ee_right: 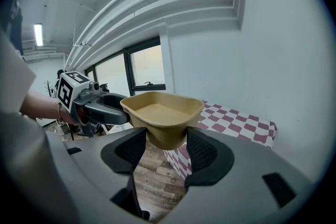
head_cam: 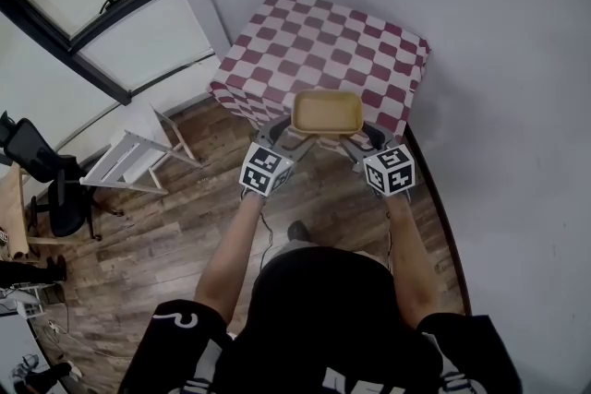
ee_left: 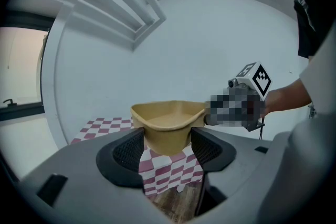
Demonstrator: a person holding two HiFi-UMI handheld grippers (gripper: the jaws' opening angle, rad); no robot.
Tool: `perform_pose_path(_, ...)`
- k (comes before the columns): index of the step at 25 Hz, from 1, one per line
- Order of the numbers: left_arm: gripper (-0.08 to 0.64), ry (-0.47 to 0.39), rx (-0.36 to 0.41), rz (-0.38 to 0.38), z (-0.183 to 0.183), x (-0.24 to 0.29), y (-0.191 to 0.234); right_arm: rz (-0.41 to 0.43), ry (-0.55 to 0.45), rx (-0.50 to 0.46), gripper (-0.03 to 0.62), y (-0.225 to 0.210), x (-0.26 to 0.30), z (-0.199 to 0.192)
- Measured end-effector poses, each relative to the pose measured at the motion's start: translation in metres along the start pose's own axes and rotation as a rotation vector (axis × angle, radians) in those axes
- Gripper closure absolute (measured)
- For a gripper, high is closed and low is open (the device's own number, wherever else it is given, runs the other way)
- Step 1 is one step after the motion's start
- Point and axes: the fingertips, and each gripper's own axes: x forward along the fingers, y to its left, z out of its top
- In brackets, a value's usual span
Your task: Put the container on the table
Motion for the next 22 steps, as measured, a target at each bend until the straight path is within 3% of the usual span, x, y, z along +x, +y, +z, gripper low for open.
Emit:
perform_pose_path(11, 0.270, 0.029, 0.002, -0.031, -0.009, 0.009, 0.029, -0.025, 0.006, 0.031, 0.336, -0.004, 0.033, -0.003)
perform_pose_path(22, 0.272, 0.055, 0.007, 0.005, 0.013, 0.078, 0.085, 0.011, -0.015, 0.032, 0.334, -0.076, 0.088, 0.024)
